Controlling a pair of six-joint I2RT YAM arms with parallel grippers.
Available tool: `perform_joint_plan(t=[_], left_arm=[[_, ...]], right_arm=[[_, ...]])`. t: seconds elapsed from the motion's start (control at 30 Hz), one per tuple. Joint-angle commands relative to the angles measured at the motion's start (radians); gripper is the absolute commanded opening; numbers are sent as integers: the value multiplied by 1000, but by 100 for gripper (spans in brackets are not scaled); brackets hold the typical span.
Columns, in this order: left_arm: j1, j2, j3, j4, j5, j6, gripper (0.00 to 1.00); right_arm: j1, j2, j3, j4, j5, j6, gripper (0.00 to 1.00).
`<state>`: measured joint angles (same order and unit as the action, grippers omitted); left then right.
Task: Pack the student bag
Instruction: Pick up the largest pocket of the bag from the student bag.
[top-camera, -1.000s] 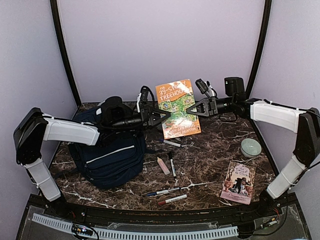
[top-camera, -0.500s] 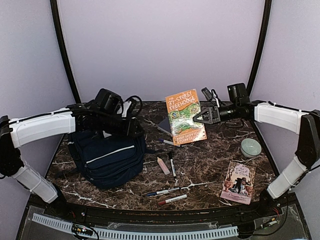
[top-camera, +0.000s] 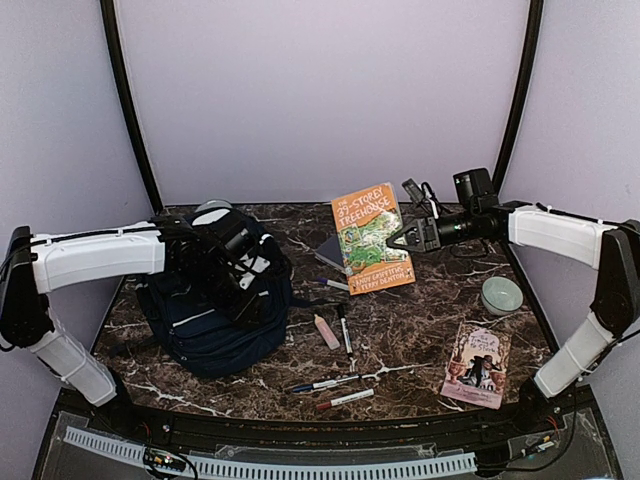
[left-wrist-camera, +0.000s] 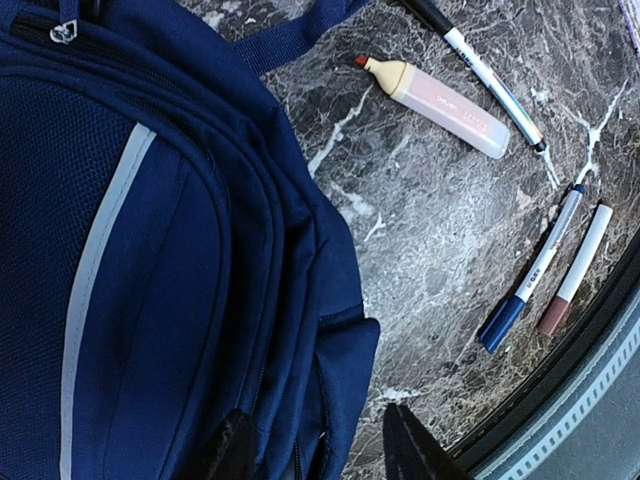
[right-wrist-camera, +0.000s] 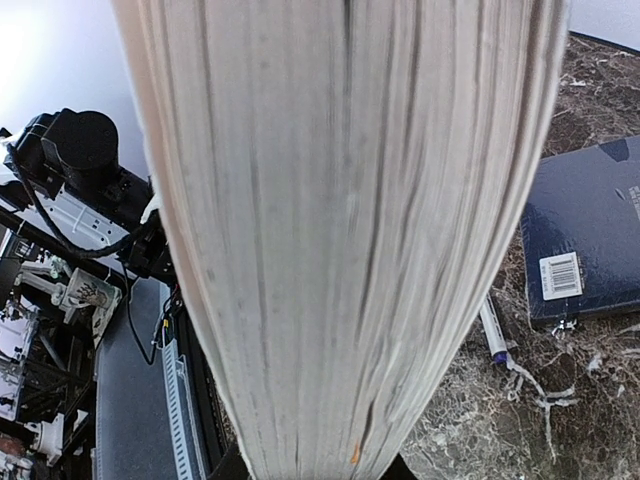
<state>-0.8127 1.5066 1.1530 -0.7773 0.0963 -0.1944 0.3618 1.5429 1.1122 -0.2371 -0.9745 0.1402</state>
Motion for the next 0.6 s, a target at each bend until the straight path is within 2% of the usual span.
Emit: perform_joint_plan(t=[0.0, 0.23, 0.37, 0.57], left_arm=[[-8, 32, 28, -50, 15, 44, 48], [-20, 121, 53, -58, -32, 64, 50], [-32, 150, 68, -48, -103, 72, 54], [-53, 213, 108, -28, -188, 77, 52]], right_arm=[[0, -53, 4, 54, -26, -23, 0], [0, -56, 8, 49, -34, -34, 0], [0, -56, 11, 41, -32, -41, 0], [0, -56, 7, 46, -39, -42, 0]])
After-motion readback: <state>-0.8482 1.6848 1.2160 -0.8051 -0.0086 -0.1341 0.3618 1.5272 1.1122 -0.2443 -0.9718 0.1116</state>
